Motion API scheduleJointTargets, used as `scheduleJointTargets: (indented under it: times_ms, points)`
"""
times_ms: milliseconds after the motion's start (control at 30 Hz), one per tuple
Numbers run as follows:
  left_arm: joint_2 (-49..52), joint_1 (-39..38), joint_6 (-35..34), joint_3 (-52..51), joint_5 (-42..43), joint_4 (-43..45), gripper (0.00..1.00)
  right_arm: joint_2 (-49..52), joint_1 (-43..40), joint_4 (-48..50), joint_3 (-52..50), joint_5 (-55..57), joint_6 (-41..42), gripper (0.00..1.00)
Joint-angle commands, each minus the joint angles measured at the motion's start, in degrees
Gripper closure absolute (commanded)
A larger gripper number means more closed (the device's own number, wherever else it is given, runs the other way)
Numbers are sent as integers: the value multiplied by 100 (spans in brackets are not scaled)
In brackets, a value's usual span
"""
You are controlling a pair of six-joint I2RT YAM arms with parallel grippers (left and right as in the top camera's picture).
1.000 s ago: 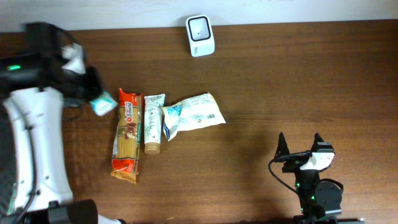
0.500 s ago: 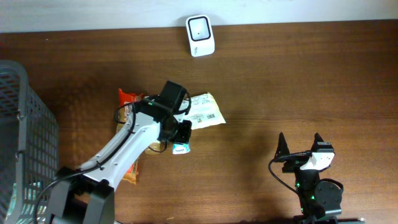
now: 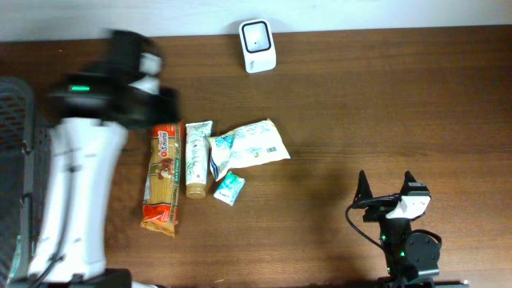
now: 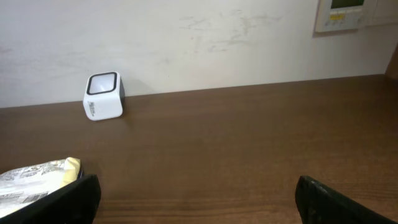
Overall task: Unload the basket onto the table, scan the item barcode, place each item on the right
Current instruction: 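Place the small teal packet below the white-blue bag, then reach the left gripper into the basket and grasp the Kleenex tissue pack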
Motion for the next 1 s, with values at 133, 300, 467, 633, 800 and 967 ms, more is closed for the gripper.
scheduleJointTargets:
  times_ms: [133, 300, 467, 633, 800, 967]
  points:
    - [-229, 3781, -1093, 833, -109, -575, 20, -42, -33, -13, -48, 9, 20, 1]
    - [-225, 5364, -1088, 9, -199, -374, 20, -42, -33, -15, -48, 9, 20, 1]
    - [-203, 5963, -802, -1635, -369, 774, 21, -42, -33, -15, -48, 9, 22, 1]
    - [-201, 6011, -804, -3226, -909, 1840, 20, -42, -33, -15, -48, 9, 22, 1]
    - [28, 6011, -802, -4006, -1401, 2382, 10, -42, -33, -15, -48, 9, 22, 2]
    - [798, 6238, -804, -4057, -1429, 2363, 9, -42, -33, -15, -48, 9, 22, 1]
